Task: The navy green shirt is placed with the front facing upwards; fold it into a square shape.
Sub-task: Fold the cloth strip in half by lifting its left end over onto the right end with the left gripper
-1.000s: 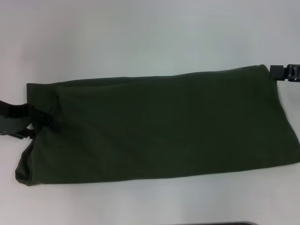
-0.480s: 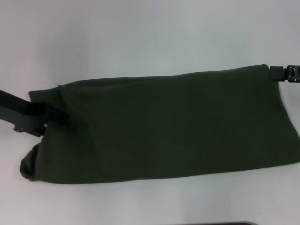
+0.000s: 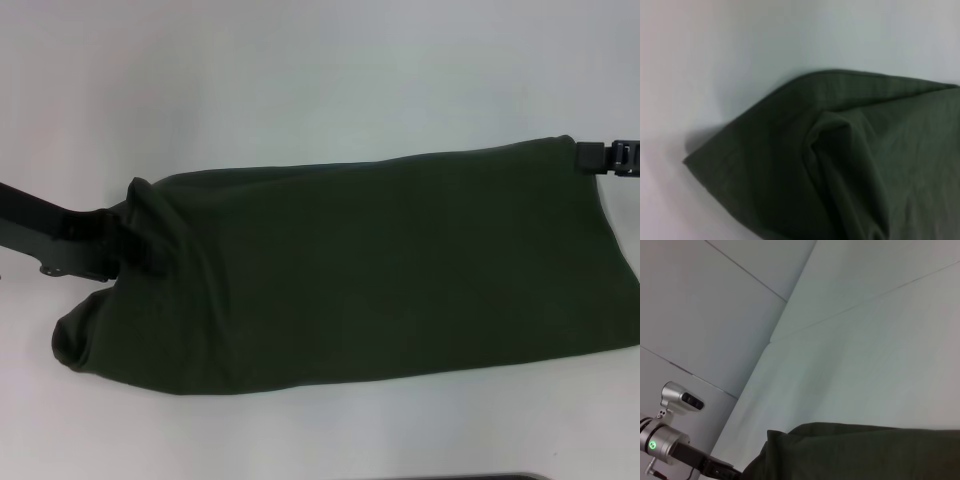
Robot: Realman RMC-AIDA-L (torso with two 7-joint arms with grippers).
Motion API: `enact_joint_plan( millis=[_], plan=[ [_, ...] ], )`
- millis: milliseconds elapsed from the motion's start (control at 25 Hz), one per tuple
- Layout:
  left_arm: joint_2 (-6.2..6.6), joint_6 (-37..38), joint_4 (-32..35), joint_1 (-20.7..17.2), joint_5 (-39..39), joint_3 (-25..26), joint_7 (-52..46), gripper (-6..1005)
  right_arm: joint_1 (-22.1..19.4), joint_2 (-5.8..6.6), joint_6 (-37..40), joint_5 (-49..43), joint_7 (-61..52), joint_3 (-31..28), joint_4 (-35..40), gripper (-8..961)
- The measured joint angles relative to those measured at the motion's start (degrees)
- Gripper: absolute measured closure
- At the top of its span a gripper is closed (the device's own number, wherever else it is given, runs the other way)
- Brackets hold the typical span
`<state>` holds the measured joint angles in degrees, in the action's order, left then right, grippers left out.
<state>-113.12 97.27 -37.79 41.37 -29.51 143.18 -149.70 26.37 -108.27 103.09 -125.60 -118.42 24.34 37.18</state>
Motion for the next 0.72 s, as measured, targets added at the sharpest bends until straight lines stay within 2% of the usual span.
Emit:
enact_joint_plan(
  millis=[600,720],
  plan=[
    [-0.43,0.04,-2.37,-0.12,0.16,-2.68,-0.37,936,0.11,0.0,0.09,0.0,-0.23,-0.01,0.0,280],
    [-0.95,0.13,-5.36,-1.19,0.6,-5.77,-1.15,935,0.02,0.0,0.1,0.01,-0.23,-0.14,0.0,280]
  ],
)
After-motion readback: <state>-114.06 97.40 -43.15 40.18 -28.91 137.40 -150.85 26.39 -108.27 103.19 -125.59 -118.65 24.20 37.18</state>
